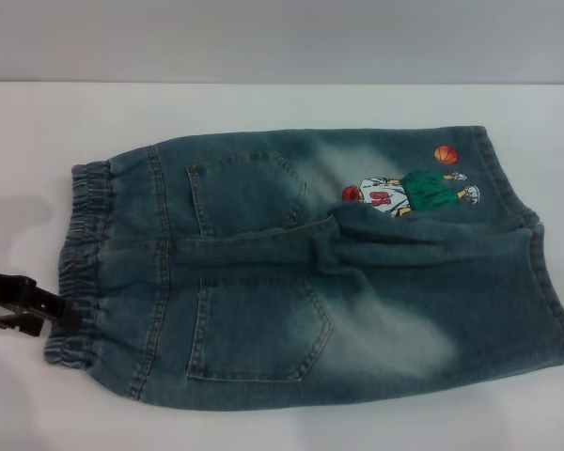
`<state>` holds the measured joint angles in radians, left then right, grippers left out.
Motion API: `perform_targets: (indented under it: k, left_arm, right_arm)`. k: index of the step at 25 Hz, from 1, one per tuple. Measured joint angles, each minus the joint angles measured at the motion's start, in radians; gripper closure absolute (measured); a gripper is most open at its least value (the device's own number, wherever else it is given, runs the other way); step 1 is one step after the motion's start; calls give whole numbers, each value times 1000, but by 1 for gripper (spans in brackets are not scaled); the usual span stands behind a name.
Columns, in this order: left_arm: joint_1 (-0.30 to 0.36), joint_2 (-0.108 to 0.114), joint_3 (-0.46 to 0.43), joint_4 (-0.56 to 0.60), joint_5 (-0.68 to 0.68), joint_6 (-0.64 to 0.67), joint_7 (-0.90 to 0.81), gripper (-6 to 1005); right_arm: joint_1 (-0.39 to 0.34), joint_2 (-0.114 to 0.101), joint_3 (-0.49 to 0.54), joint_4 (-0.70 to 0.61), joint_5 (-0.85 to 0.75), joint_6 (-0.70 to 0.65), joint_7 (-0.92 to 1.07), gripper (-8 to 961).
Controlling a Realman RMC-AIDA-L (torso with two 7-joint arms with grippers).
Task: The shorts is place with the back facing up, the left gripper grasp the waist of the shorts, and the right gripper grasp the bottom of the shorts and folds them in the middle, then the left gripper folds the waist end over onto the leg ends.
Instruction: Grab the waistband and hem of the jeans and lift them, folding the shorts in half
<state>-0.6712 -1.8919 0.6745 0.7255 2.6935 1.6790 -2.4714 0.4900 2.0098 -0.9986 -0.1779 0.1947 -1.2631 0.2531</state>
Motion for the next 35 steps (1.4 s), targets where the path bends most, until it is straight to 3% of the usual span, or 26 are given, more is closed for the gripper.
perform_targets:
  k: [35]
  left_arm:
    - [5, -3, 20, -12, 6, 15, -4, 327]
  right_arm:
    - [10, -6, 0, -15, -43, -3, 0, 353]
